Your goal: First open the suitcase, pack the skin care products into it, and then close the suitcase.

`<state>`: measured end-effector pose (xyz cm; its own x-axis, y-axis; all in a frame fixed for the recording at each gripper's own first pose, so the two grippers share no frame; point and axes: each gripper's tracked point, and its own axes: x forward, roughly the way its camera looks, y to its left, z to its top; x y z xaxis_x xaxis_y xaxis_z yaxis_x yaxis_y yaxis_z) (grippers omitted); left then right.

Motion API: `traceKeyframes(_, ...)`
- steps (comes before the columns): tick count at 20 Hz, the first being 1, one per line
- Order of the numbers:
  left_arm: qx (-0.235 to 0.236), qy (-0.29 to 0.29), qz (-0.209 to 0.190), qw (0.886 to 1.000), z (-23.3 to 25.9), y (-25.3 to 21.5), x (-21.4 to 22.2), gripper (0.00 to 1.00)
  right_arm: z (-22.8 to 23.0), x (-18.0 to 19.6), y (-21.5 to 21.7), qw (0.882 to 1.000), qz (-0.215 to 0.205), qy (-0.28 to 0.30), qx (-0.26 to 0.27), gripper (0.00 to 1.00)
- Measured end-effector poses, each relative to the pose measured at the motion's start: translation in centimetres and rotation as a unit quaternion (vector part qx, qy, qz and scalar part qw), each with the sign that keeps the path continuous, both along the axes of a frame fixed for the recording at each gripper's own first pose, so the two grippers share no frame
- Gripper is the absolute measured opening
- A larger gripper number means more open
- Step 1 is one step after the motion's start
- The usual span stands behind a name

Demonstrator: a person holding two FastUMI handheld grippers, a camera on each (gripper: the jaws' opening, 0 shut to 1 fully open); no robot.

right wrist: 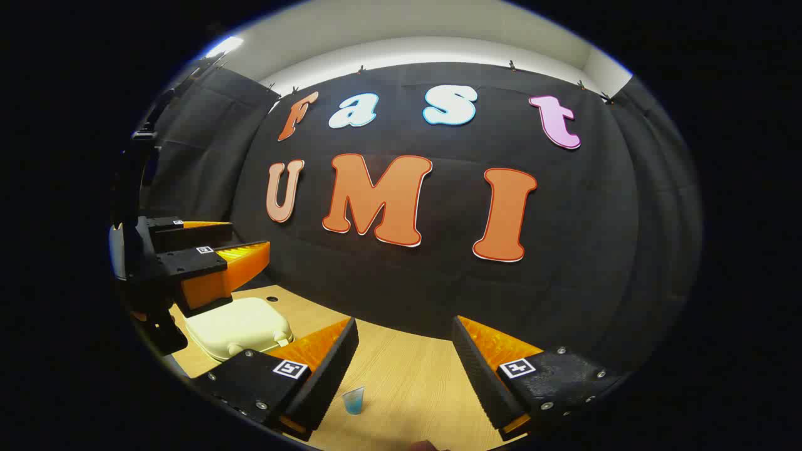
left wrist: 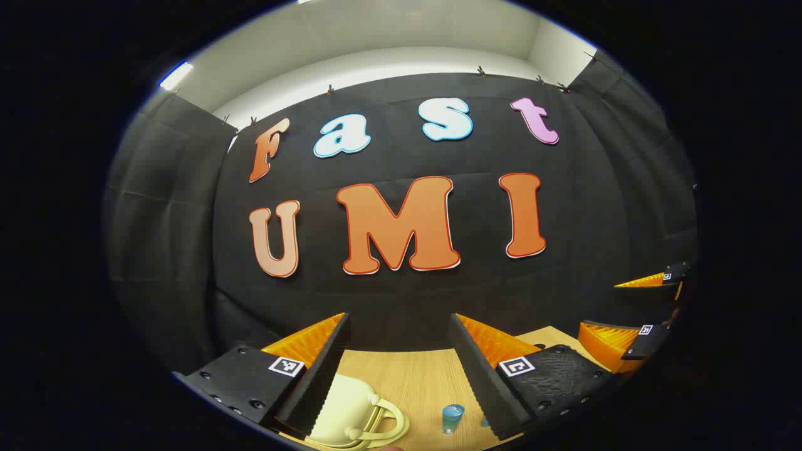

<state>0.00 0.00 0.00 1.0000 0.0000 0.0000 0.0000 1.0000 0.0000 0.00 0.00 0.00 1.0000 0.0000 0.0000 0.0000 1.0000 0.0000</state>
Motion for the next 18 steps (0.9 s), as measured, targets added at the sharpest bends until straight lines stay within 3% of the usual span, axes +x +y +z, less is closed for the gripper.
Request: traceKeyframes(18,0.015,0.000,-0.004,1.000,0.12,-0.05,-0.60,0.97,-0.14,-0.10,0.98,1.000,0.014,0.002,0.001,0.95)
